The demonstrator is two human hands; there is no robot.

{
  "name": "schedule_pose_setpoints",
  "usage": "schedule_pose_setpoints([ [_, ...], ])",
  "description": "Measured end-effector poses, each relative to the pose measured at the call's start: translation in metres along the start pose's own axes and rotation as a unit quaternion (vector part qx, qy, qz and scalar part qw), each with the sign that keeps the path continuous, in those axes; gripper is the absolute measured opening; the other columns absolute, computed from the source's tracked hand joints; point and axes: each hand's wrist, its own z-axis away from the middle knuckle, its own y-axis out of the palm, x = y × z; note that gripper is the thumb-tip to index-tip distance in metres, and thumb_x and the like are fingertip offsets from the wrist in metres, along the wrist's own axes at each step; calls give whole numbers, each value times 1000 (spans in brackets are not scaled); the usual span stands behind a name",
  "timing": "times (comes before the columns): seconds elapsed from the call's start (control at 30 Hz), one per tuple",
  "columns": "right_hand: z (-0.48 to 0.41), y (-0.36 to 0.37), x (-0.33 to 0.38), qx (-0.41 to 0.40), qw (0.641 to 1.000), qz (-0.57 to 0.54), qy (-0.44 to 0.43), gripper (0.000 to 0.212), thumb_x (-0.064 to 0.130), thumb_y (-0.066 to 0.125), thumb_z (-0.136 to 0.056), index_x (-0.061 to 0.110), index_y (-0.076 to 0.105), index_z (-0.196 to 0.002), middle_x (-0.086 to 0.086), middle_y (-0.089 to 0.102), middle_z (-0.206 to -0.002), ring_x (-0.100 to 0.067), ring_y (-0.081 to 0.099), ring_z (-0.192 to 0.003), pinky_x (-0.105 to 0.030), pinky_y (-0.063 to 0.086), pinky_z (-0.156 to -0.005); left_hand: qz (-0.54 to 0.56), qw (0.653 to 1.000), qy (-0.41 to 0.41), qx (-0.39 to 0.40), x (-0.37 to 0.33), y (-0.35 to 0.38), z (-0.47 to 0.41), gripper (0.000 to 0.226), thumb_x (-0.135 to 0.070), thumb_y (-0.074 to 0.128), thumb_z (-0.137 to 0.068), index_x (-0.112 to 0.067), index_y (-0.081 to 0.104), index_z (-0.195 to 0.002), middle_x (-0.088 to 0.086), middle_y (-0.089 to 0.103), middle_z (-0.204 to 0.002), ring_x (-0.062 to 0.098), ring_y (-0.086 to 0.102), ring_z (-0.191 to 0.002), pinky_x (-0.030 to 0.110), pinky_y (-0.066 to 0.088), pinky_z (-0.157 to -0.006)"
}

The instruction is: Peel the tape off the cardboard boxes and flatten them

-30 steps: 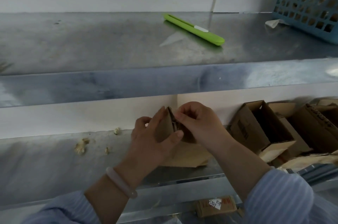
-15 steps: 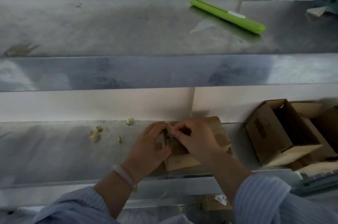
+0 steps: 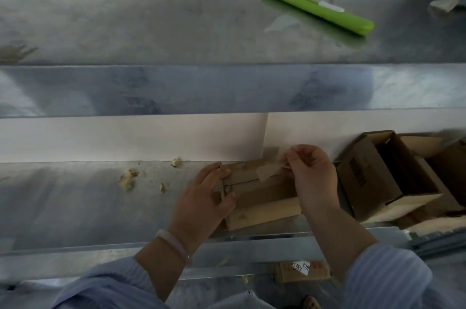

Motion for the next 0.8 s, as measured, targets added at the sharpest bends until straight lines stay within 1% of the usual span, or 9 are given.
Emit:
schedule_pose_setpoints([
  [0.1, 7, -2, 2, 45, 986, 114, -117, 7, 23, 69, -89, 30, 68, -91, 13, 72, -84, -2, 66, -81, -16, 52, -73, -44, 999, 30, -11, 1, 0, -1, 52, -53, 49, -75, -28, 60, -119, -13, 45, -142, 16, 57, -113, 39, 53, -88],
  [0.2, 10, 0, -6, 75, 918, 261, -289, 7, 24, 71, -88, 25, 72, -95, 10, 72, -90, -9, 66, -84, -25, 54, -74, -80, 993, 80, -20, -1, 0, -2, 45, -47, 51, -77, -27, 63, -116, -8, 49, -141, 16, 54, -115, 29, 41, -96],
  [0.27, 7, 2, -15, 109, 866, 343, -348, 10, 25, 72, -86, 24, 72, -96, 9, 70, -91, -10, 60, -87, -28, 51, -76, -85, 990, 112, -23, -1, 1, -3, 41, -42, 53, -77, -27, 67, -113, -7, 55, -135, 15, 54, -114, 29, 41, -98],
  [0.37, 5, 4, -17, 169, 832, 408, -335, 5, 31, 70, -86, 25, 71, -86, 10, 66, -85, -7, 51, -85, -26, 43, -84, -85, 989, 115, -22, 2, 1, -5, 41, -42, 54, -77, -26, 69, -111, -9, 60, -127, 14, 56, -112, 38, 48, -97],
  [0.47, 3, 7, -16, 201, 807, 451, -324, 24, 41, 57, -89, 25, 74, -83, 11, 66, -89, -8, 54, -90, -22, 34, -90, -100, 989, 107, -18, 1, 0, -6, 41, -44, 54, -76, -28, 70, -110, -11, 62, -126, 14, 58, -110, 41, 50, -93],
  [0.53, 4, 8, -11, 210, 816, 436, -316, 32, 44, 51, -90, 26, 76, -84, 13, 66, -94, -5, 53, -93, -20, 31, -91, -123, 987, 99, -9, -1, -2, -6, 42, -47, 52, -76, -30, 69, -110, -12, 61, -126, 14, 58, -111, 42, 51, -92],
  [0.6, 4, 6, -8, 215, 835, 419, -285, 26, 39, 54, -93, 25, 76, -91, 12, 65, -100, -3, 48, -95, -23, 34, -96, -147, 984, 101, -10, -4, -3, -6, 41, -47, 51, -76, -31, 69, -109, -13, 62, -124, 14, 59, -110, 41, 50, -91],
  [0.7, 3, 2, -10, 159, 854, 434, -238, 25, 42, 61, -89, 28, 67, -109, 8, 60, -109, -10, 47, -102, -32, 39, -100, -173, 980, 95, -22, -13, -4, -9, 38, -48, 48, -76, -31, 68, -104, -12, 64, -116, 15, 60, -106, 37, 46, -89],
  [0.8, 3, 3, -11, 116, 855, 476, -170, 25, 55, 60, -84, 32, 61, -94, 10, 52, -107, -13, 46, -105, -34, 38, -97, -193, 977, 95, -8, -18, 1, -11, 46, -56, 46, -80, -30, 65, -113, -9, 60, -114, 18, 56, -105, 38, 47, -86],
])
